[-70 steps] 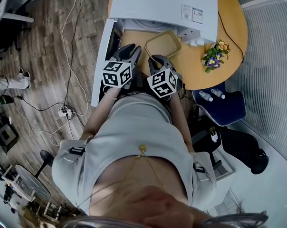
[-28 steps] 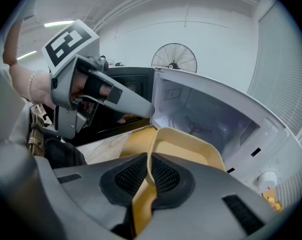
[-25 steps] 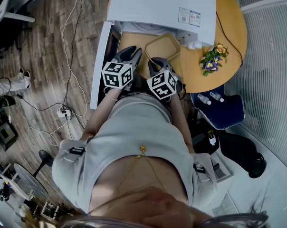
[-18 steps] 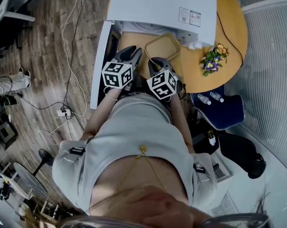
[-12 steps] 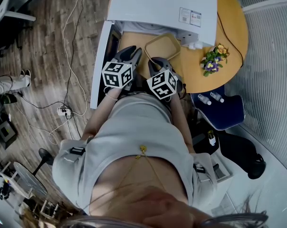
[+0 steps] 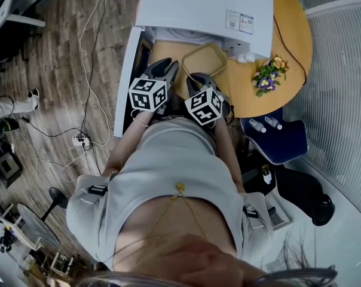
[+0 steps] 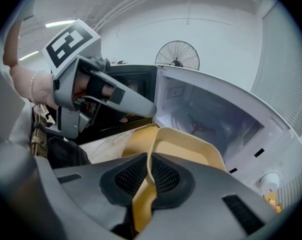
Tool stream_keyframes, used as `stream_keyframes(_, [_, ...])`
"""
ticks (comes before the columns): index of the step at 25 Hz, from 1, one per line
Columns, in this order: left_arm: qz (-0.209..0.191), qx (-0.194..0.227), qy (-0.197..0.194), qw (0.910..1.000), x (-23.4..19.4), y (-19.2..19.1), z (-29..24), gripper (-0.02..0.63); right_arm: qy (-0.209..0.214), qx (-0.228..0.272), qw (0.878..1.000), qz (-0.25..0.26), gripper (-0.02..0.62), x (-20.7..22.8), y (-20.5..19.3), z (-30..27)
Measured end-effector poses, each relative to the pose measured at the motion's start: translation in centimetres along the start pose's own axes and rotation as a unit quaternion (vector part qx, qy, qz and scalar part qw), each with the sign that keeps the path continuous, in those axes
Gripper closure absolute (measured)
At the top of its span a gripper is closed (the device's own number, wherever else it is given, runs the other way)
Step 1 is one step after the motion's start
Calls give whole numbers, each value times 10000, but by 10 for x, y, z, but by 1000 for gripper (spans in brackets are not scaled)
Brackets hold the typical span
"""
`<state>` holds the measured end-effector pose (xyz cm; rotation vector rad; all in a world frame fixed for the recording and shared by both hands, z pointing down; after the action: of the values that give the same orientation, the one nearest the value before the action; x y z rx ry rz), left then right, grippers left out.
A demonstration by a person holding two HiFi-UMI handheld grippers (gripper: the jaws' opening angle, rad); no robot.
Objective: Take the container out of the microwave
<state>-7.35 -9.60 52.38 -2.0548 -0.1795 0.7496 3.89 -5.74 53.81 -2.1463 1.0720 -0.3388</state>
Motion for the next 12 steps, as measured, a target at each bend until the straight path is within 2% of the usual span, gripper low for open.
stream_keyframes(12, [12,10,24,10000,-2,0,1,505,24,-25,10000,28,558,-1,0,0])
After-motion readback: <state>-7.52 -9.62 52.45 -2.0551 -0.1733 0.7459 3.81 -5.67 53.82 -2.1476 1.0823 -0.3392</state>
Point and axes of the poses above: the fingertips, and each gripper's own axes: z backward along the fingers, x to its right, y out of its top, the point moved 6 cm from there along z, backward along the fingers, and after that the axes turned 6 degrees about x, right-handed, at the moved point
